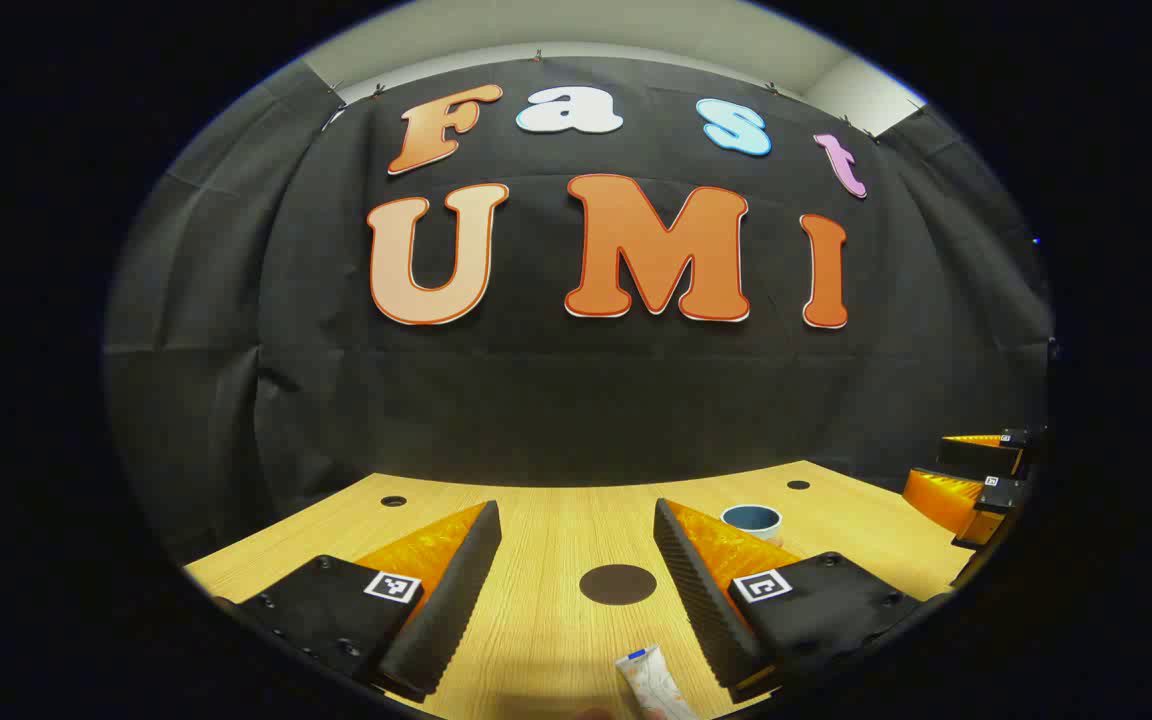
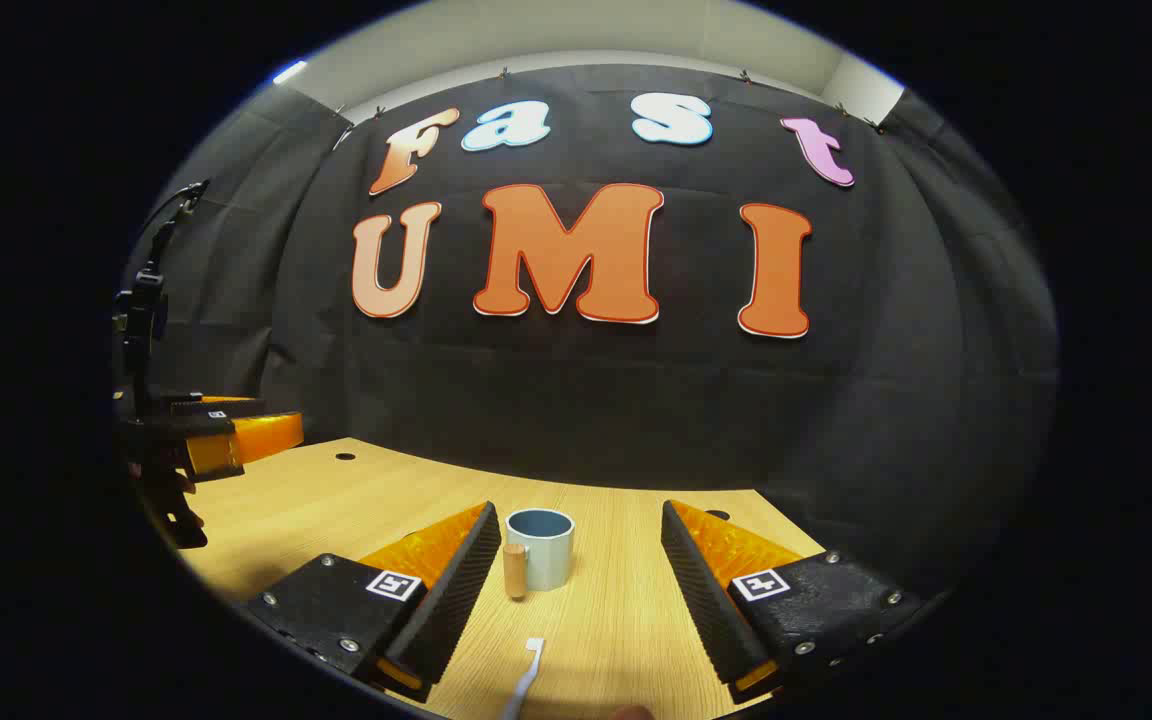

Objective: Put the toothbrush and toothpaste on the desktop into the cup, then pick up the cup and place it on the coaster on the desktop.

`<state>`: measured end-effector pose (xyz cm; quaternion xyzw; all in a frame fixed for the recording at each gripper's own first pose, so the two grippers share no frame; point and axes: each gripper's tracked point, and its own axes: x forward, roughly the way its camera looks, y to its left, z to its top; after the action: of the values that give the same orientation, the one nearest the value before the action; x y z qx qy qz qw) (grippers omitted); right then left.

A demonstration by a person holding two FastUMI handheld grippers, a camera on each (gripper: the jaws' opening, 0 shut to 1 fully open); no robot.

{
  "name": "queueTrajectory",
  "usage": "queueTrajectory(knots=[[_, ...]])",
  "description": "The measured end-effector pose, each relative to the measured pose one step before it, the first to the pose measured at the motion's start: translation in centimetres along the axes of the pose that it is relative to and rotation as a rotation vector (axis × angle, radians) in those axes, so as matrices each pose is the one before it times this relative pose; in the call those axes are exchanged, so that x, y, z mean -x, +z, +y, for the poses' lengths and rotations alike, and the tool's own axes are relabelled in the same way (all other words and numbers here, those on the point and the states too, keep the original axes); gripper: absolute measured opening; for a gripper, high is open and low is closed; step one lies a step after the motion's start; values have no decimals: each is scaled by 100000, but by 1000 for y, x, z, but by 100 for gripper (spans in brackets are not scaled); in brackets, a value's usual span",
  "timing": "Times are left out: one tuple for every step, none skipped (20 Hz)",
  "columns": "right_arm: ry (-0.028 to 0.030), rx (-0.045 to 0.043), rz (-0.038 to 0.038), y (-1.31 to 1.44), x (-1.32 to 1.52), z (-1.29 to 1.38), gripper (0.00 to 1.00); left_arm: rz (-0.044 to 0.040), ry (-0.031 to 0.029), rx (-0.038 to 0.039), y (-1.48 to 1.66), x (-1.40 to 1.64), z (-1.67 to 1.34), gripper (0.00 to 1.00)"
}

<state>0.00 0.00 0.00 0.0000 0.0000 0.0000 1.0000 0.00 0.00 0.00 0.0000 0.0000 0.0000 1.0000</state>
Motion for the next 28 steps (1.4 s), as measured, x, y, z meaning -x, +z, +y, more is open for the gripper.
queueTrajectory(knots=[[-89,36,-89,146,-82,-110,97,233,-167,275,52,-23,-50,98],[210,227,-327,196,59,-10,97,-26,-208,342,-2,-79,-61,98],[25,176,-344,306,2,-22,97,119,42,249,96,63,122,98],[124,138,-243,142,-63,-14,96,276,70,293,-97,-107,24,98],[-32,210,-214,152,23,-31,96,-53,114,87,88,62,17,98],[63,129,-323,69,-15,-16,96,19,0,-208,112,24,-31,98],[122,239,-95,127,55,36,96,-237,-107,-531,170,-9,-14,98],[156,-29,118,-110,3,65,97,-238,48,-896,72,71,21,98],[550,-29,218,-12,-25,164,97,-235,97,-921,84,69,-11,98],[25,-43,637,-207,52,54,97,-137,50,-735,128,-10,17,98],[589,-85,99,-100,25,88,97,-403,-251,-580,62,139,-78,98],[200,92,295,19,0,181,97,150,-43,-351,24,39,-16,98],[585,71,-49,81,122,203,97,100,-231,-219,-150,68,-116,98],[206,134,86,2,-35,189,97,304,-18,24,-34,50,-24,98],[479,76,206,-55,80,171,97,318,-399,178,-70,81,-72,98],[587,233,132,27,112,217,97,373,-585,374,15,71,-143,98],[438,309,251,25,-11,162,97,756,-777,404,-109,-16,-92,97],[585,296,221,78,92,172,97,1005,-799,591,-43,80,-105,98],[208,100,785,-55,41,88,97,1234,-735,629,-250,57,-17,98],[335,-264,917,-110,39,50,97,1405,-731,461,-185,-14,-87,98],[408,-425,1317,-218,100,127,97,1763,-728,69,-208,-74,-112,98],[586,-547,1603,-223,129,185,97,1868,-482,-75,-260,-29,-94,98],[449,-582,2036,-358,41,131,97,1959,-354,385,-643,45,-168,98],[514,-540,2021,-457,162,111,97,2197,-586,255,-571,-26,-194,98],[54,-431,2364,-483,108,118,97,2670,-799,569,-635,-21,-219,98],[3,-316,2847,-675,21,-114,97,2862,-1114,650,-665,-3,-317,98],[45,-287,2967,-728,121,55,97,3069,-1009,544,-835,-126,-268,98],[-180,-630,3140,-711,34,-51,95,2966,-977,234,-778,-79,-244,98]])
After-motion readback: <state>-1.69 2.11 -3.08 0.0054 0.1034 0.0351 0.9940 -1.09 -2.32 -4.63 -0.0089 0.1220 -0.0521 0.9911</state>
